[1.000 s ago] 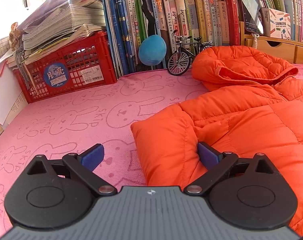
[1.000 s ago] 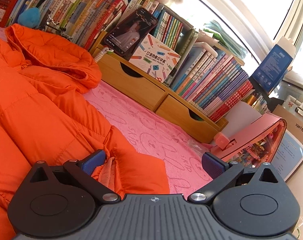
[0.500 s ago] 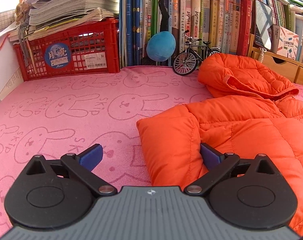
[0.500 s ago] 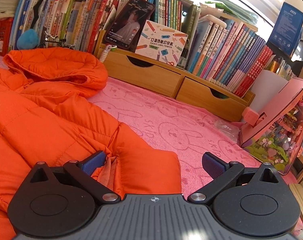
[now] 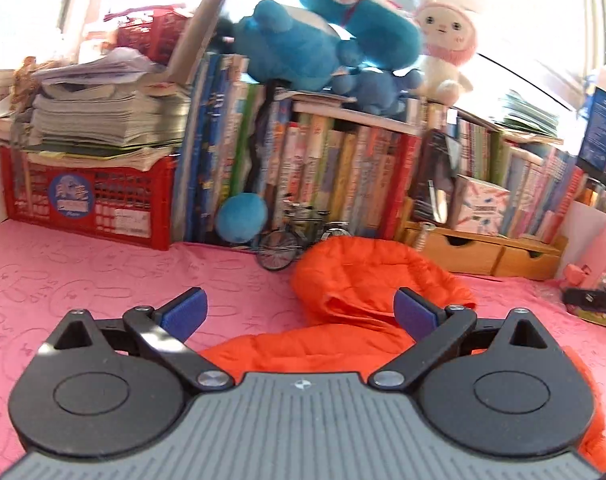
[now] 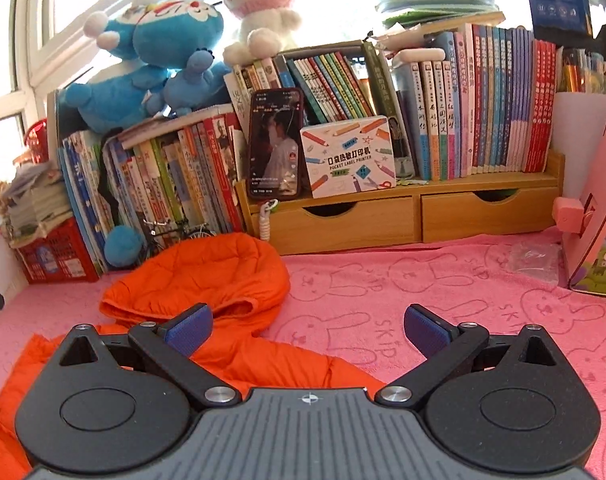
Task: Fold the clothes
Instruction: 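Grasp the orange hood with the right gripper and lift it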
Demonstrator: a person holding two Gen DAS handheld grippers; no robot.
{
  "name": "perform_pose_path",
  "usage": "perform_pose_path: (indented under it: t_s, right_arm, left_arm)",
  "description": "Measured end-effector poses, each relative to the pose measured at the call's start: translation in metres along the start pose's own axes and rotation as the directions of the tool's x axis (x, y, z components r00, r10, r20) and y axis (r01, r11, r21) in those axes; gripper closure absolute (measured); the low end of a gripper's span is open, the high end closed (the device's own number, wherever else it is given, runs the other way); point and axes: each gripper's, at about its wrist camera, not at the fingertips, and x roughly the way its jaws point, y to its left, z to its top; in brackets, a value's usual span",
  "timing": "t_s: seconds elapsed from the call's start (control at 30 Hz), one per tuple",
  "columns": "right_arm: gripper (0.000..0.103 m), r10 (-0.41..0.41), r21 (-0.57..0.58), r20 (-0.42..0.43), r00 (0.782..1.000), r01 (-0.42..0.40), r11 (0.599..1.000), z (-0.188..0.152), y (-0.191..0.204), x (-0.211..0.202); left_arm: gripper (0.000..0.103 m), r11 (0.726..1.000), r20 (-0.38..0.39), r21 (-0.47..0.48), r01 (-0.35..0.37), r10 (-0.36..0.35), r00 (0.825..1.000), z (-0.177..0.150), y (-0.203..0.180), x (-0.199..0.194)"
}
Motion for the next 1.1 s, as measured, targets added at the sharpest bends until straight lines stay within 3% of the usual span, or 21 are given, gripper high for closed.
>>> perform_pose_path:
  t_s: [0.1, 0.2, 0.27, 0.37, 0.47, 0.57, 0.77, 0.8, 0.83, 0.9, 0.93, 0.97, 1.1]
  right_arm:
    - [0.000, -0.001, 0.026, -0.023, 1.000, 0.002, 1.000, 0.018, -0.001, 0.035]
    - [0.000, -0.002, 0.029, -0.062, 0.998, 0.003, 1.000, 0.026, -0.004, 0.073]
    - [0.000, 0.013, 0.016, -0.094, 0.995, -0.011, 1.000, 0.029, -0.001, 0.098]
    - [0.000, 0.036, -0.006, -0.134, 0.990, -0.037, 0.999, 0.029, 0.004, 0.134]
    - [0.000, 0.051, -0.005, -0.178, 0.983, -0.052, 0.999, 0.032, 0.010, 0.172]
    - [0.000, 0.060, -0.005, -0.215, 0.975, -0.063, 0.998, 0.036, 0.013, 0.205]
    - [0.002, 0.068, -0.089, -0.288, 0.955, -0.098, 0.991, 0.037, 0.027, 0.253]
    - [0.005, 0.072, -0.112, -0.301, 0.951, -0.110, 0.988, 0.035, 0.031, 0.258]
    - [0.015, 0.075, -0.134, -0.313, 0.947, -0.122, 0.983, 0.033, 0.035, 0.264]
    - [0.044, 0.095, -0.179, -0.318, 0.943, -0.158, 0.971, 0.032, 0.042, 0.265]
    - [0.067, 0.115, -0.186, -0.317, 0.941, -0.181, 0.966, 0.033, 0.045, 0.262]
    - [0.079, 0.121, -0.193, -0.312, 0.942, -0.187, 0.963, 0.035, 0.049, 0.257]
    - [0.086, 0.094, -0.366, -0.191, 0.977, -0.160, 0.917, 0.036, 0.075, 0.212]
  left_arm:
    - [0.002, 0.978, -0.030, 0.196, 0.073, -0.068, 0.997, -0.025, -0.057, 0.020]
    - [0.003, 0.930, -0.068, 0.364, 0.037, -0.013, 0.998, -0.051, -0.077, 0.042]
    - [0.003, 0.932, -0.136, 0.361, 0.030, 0.021, 0.990, -0.064, -0.063, 0.058]
    - [0.000, 0.976, -0.231, 0.208, 0.067, -0.018, 0.973, -0.070, -0.027, 0.076]
    - [0.000, 0.985, -0.251, 0.146, 0.091, -0.052, 0.967, -0.076, -0.016, 0.082]
    - [0.000, 0.977, -0.248, 0.197, 0.083, -0.032, 0.968, -0.080, -0.024, 0.082]
    - [0.000, 0.982, -0.263, 0.158, 0.105, -0.060, 0.963, -0.079, -0.019, 0.085]
    - [0.000, 0.982, -0.263, 0.158, 0.105, -0.060, 0.963, -0.079, -0.020, 0.085]
    - [0.000, 0.982, -0.264, 0.156, 0.106, -0.061, 0.963, -0.079, -0.020, 0.085]
    - [0.000, 0.982, -0.265, 0.152, 0.108, -0.064, 0.962, -0.079, -0.021, 0.085]
    - [0.000, 0.983, -0.266, 0.150, 0.109, -0.066, 0.962, -0.079, -0.021, 0.085]
    - [0.000, 0.983, -0.266, 0.149, 0.110, -0.067, 0.962, -0.079, -0.021, 0.085]
    - [0.000, 0.983, -0.266, 0.144, 0.111, -0.069, 0.961, -0.078, -0.023, 0.086]
